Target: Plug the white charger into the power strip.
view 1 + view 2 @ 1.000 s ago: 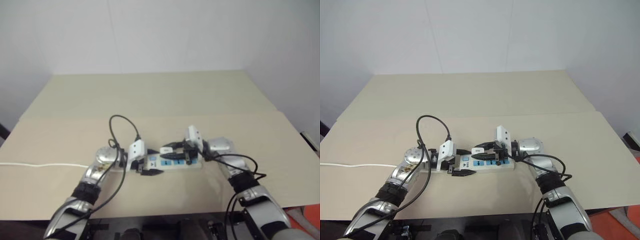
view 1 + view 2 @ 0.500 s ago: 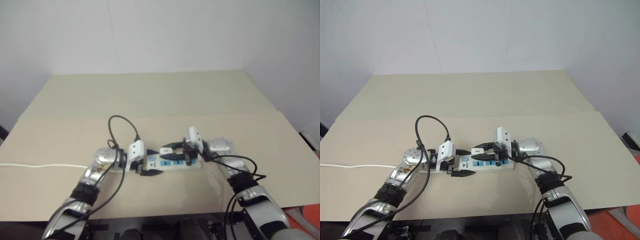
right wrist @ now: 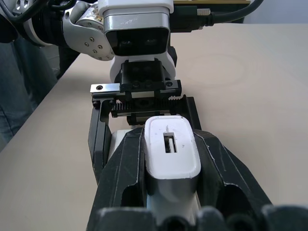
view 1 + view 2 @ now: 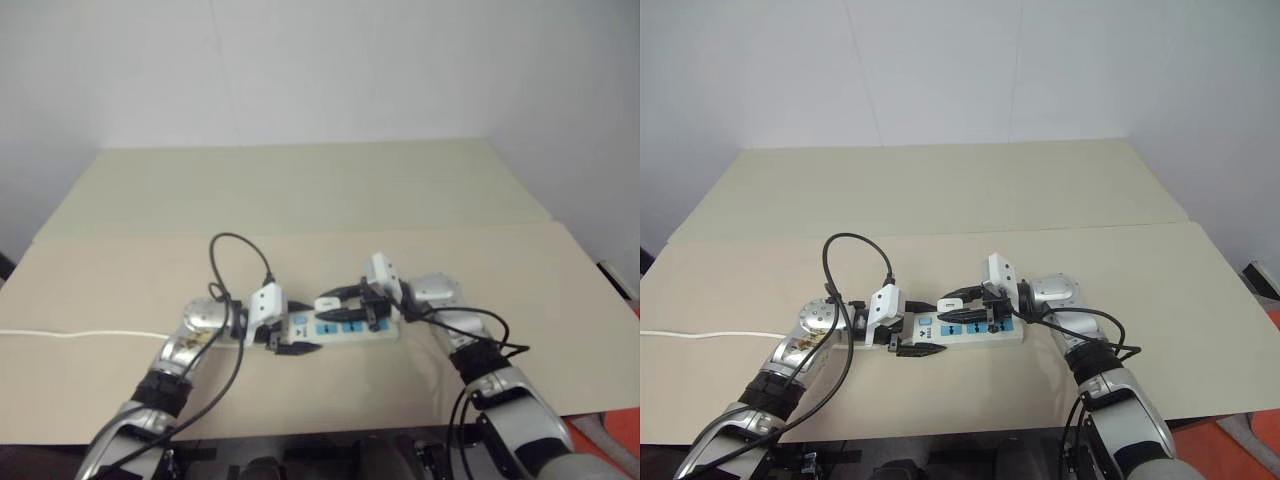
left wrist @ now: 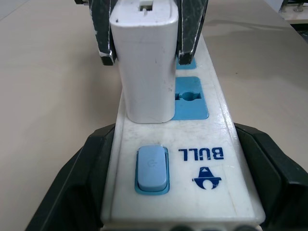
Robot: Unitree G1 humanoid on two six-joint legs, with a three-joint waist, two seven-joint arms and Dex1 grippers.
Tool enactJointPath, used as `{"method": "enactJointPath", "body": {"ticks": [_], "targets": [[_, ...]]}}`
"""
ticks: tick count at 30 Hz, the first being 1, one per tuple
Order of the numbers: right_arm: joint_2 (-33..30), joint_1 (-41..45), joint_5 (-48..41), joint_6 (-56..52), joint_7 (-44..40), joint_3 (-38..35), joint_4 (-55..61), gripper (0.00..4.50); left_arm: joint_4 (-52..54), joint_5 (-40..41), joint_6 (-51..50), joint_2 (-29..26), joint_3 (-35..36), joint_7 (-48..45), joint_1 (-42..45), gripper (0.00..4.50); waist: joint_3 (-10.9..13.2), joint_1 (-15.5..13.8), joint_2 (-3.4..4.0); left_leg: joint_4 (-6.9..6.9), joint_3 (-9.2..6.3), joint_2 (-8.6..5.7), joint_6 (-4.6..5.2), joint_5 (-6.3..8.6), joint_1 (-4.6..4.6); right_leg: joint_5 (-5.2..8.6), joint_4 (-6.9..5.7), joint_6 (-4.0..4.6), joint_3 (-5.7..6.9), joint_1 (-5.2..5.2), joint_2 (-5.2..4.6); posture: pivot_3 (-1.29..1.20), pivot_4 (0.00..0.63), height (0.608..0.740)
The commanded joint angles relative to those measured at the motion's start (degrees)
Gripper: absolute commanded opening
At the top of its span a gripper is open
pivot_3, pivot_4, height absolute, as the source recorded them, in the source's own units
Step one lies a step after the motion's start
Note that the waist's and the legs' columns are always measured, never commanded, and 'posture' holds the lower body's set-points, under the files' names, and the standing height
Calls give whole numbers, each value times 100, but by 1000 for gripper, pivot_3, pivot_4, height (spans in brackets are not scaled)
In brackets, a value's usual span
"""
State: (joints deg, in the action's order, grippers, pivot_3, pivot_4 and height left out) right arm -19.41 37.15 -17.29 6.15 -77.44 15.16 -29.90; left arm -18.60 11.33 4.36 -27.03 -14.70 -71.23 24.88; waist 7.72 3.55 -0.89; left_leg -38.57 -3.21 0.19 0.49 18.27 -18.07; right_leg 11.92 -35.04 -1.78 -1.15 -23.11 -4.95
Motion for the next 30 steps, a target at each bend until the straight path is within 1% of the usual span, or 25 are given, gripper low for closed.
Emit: {"method": "enactJointPath", "body": {"ticks": [1, 6, 8, 9, 11, 15, 16, 21, 25, 30], "targets": [[-170, -90, 275, -173, 118, -90, -339, 1129, 100, -128, -16, -322, -50, -282, -132, 3295, 0, 2, 0, 0, 0, 0, 0, 0, 0, 0, 0, 0, 0, 0, 0, 0, 150, 740], [-159, -71, 316, -105, 172, -104, -380, 1129, 92, -136, -33, -304, -61, -262, -109, 3295, 0, 7, 0, 0, 0, 0, 0, 0, 0, 0, 0, 0, 0, 0, 0, 0, 150, 740], [-156, -79, 360, -35, 256, -114, -389, 1865, 84, -138, -40, -299, -63, -261, -99, 3295, 0, 7, 0, 0, 1, 0, 0, 0, 0, 0, 0, 0, 0, 0, 0, 0, 150, 740], [-146, -75, 386, -28, 297, -122, -396, 2099, 78, -140, -43, -298, -64, -260, -91, 3295, 1, 1, -1, 0, 0, 0, 0, 0, 0, 0, 0, 0, 0, 0, 0, 0, 150, 740], [-125, -56, 417, -18, 327, -139, -427, 2775, 68, -141, -49, -300, -66, -262, -79, 3295, 3, 0, 1, 0, 1, -1, 0, 0, -4, 0, 1, 0, 0, -3, 0, 0, 150, 740], [-107, -91, 446, 4, 371, -205, -348, 4236, 28, -138, -65, -274, -82, -267, -33, 3295, 3, 2, -1, 0, 1, 0, 0, 0, -4, 0, 1, 0, 0, -4, 0, 0, 150, 740], [-121, -97, 441, -51, 345, -215, -318, 4492, 17, -139, -65, -263, -86, -266, -22, 3295, 3, 2, -1, 0, 0, 0, 0, 0, -4, 0, 1, 0, 0, -4, 0, 0, 150, 740], [-187, -102, 428, -96, 327, -305, -209, 4492, -73, -156, -51, -204, -106, -252, 49, 3295, 4, -6, -1, 0, 0, 0, 0, 0, -7, 0, 2, 0, 0, -4, 0, 0, 150, 740], [-418, -140, 294, -274, 172, -413, 195, 4492, -227, -178, -20, -144, -108, -218, 154, 3295, 9, -57, -3, 0, 0, -1, 0, 0, -11, 0, 4, 0, 2, -6, 0, 0, 150, 740], [-1041, -410, -63, -748, -121, -663, 1142, 4492, -477, -216, 66, -28, -96, -167, 295, 3295, 29, -125, 3, -2, 0, -3, 0, 0, -20, 0, 6, 0, 3, -11, -2, 0, 150, 740]]}}
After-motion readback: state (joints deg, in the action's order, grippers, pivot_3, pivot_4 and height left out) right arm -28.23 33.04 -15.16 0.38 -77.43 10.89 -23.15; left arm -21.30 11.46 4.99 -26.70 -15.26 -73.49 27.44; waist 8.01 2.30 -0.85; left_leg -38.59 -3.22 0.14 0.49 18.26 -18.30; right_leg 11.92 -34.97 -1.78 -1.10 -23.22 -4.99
